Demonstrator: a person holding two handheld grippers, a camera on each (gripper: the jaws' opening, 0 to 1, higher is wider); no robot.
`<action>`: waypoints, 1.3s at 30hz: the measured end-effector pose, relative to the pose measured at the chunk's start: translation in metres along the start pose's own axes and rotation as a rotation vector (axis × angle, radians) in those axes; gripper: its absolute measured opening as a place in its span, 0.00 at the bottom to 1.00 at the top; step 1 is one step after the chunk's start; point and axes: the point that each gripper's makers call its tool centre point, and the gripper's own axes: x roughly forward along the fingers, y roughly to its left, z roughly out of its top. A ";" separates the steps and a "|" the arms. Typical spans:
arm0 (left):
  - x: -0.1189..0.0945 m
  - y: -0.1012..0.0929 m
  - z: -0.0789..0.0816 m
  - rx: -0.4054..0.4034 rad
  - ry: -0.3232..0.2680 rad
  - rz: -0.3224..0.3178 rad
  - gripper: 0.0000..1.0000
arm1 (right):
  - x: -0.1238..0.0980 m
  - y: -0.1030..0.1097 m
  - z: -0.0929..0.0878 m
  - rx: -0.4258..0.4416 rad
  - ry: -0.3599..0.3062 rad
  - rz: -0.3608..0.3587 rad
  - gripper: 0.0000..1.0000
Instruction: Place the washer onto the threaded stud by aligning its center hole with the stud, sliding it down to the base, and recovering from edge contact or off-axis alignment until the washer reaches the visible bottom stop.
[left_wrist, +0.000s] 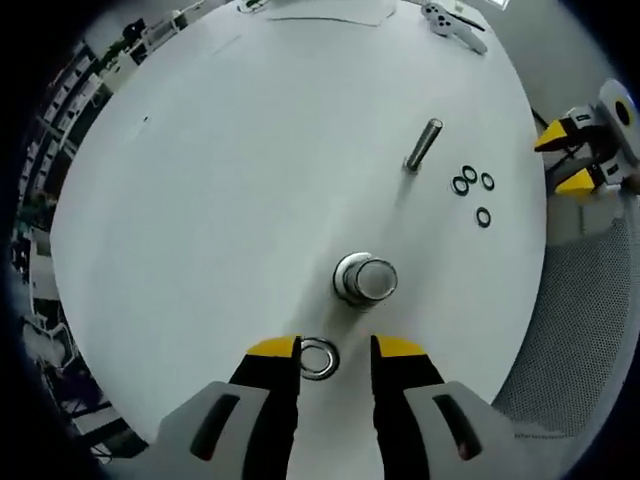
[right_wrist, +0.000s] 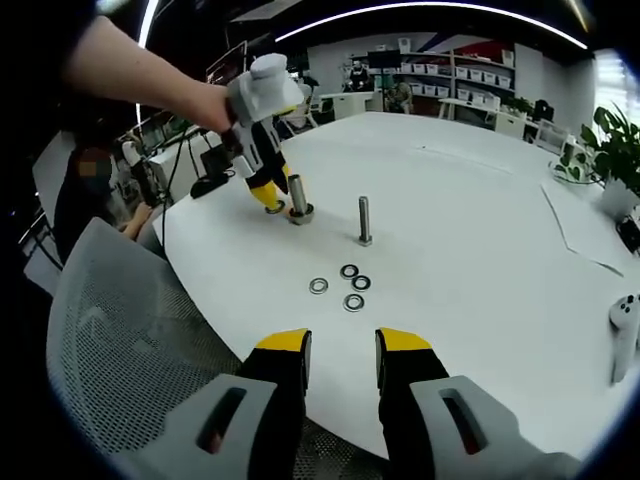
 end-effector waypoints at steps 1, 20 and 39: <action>0.000 0.002 -0.002 -0.015 -0.001 -0.001 0.26 | 0.000 0.000 0.000 0.000 0.001 0.000 0.29; 0.011 0.017 -0.023 -0.138 0.007 0.025 0.29 | 0.001 0.001 0.000 -0.008 0.001 0.004 0.29; 0.018 0.014 -0.019 -0.133 0.058 0.019 0.28 | 0.000 0.002 0.001 -0.002 -0.007 0.013 0.29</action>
